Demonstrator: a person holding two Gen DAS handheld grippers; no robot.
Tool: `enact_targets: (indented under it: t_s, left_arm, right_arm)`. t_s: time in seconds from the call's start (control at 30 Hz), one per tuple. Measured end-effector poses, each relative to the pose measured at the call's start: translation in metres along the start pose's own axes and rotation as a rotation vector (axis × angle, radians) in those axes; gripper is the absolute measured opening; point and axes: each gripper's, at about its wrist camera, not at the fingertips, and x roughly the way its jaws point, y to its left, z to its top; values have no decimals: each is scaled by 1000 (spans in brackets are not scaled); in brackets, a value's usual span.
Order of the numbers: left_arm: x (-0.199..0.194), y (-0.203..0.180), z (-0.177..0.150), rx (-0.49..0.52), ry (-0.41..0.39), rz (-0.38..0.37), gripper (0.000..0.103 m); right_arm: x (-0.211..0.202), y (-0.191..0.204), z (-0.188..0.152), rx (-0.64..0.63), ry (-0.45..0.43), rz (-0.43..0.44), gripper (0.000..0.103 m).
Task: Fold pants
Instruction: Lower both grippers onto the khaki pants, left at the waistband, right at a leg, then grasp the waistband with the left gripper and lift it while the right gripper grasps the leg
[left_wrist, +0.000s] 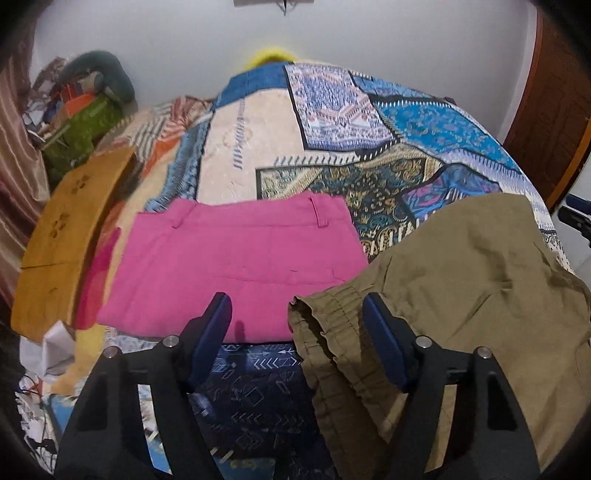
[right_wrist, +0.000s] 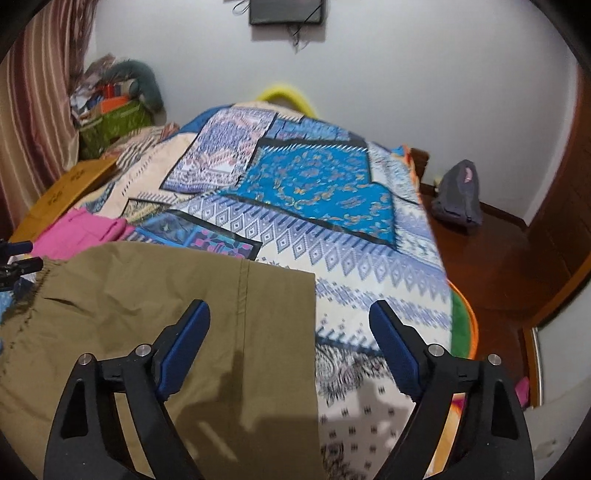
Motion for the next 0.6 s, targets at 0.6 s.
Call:
enact_targets:
  t_s: [0.6]
  left_arm:
    - [40, 0, -11, -37, 106, -178, 39]
  right_arm:
    - [69, -11, 11, -3, 145, 141, 46]
